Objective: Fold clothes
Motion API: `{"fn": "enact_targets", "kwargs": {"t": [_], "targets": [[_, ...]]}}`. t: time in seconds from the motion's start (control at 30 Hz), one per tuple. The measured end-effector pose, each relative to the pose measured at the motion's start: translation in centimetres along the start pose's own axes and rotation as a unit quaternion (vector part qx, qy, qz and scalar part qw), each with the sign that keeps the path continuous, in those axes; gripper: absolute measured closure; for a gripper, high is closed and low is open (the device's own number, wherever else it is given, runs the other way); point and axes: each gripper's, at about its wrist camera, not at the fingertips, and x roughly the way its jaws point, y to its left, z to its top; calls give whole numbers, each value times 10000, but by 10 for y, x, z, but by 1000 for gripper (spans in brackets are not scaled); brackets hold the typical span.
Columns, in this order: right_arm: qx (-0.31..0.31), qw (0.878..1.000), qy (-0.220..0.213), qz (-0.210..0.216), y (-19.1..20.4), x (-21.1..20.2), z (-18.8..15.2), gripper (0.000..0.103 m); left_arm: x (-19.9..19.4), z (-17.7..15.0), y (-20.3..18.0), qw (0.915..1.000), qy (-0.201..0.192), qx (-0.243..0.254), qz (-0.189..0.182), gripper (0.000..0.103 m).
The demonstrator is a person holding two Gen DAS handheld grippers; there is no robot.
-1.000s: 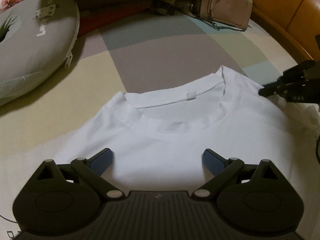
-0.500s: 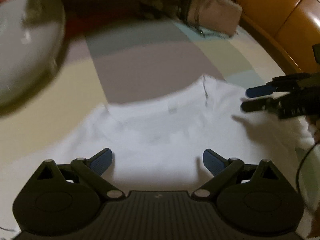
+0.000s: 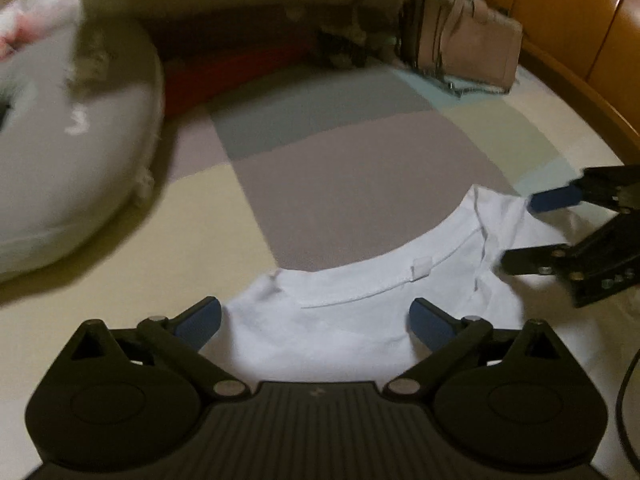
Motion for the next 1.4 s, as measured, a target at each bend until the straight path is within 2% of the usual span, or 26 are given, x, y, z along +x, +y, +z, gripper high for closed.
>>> {"fn": "enact_targets", "kwargs": {"t": [0.07, 0.13, 0.23, 0.3, 0.37, 0.43, 0.5, 0.53, 0.6, 0.67, 0.73, 0.8, 0.93, 1.07, 1.2, 1.3, 1.4], "targets": [[24, 10000, -70, -3, 2, -25, -12, 7, -20, -10, -2, 9999, -98, 58, 24, 4], [287, 9996, 35, 49, 3, -43, -30, 7, -34, -25, -9, 9999, -105, 100, -3, 4], [796, 9961, 312, 196, 0, -50, -60, 7, -36, -50, -21, 9997, 168, 146, -103, 4], [821, 9958, 397, -91, -2, -42, -73, 8, -27, -60, -17, 9995, 265, 152, 47, 4], [780, 9966, 201, -170, -8, -33, -70, 6, -19, -70, -13, 9990, 359, 158, 200, 0], [705, 9972, 16, -242, -14, -24, -63, 6, -15, -63, -1, 9991, 286, 54, 315, 0], [566, 9974, 5, -454, -21, -13, -54, 4, -11, -53, 9, 9983, 294, -7, 499, 0], [564, 9974, 14, -455, -24, -10, -50, 0, -9, -48, 14, 9980, 331, -86, 538, 0], [649, 9974, 50, -319, -28, -8, -43, 0, -9, -42, 15, 9976, 398, -88, 554, 3], [641, 9975, 90, -300, -26, -15, -41, 0, -20, -36, 9, 9966, 285, 65, 776, 5], [635, 9976, -11, -275, -20, -32, -46, 0, -36, -39, 0, 9974, 120, 96, 697, 5], [619, 9977, -93, -245, -9, -51, -58, 0, -50, -45, -13, 9980, 35, 105, 621, 5], [444, 9987, -141, -185, 17, -82, -92, 0, -72, -75, -50, 9970, -107, 486, 595, 5], [-150, 9996, -212, -104, 49, -88, -130, 0, -77, -115, -89, 9924, -195, 1102, 506, 5], [-756, 9971, -88, -49, 61, -80, -170, 0, -79, -154, -93, 9924, -153, 1169, 353, 3], [-761, 9970, -120, 119, 43, -99, -193, 0, -90, -168, -67, 9985, 262, 404, 277, 2], [-925, 9957, 55, 60, 34, -115, -213, 0, -109, -189, -54, 9973, 584, 326, 315, 1]]}}
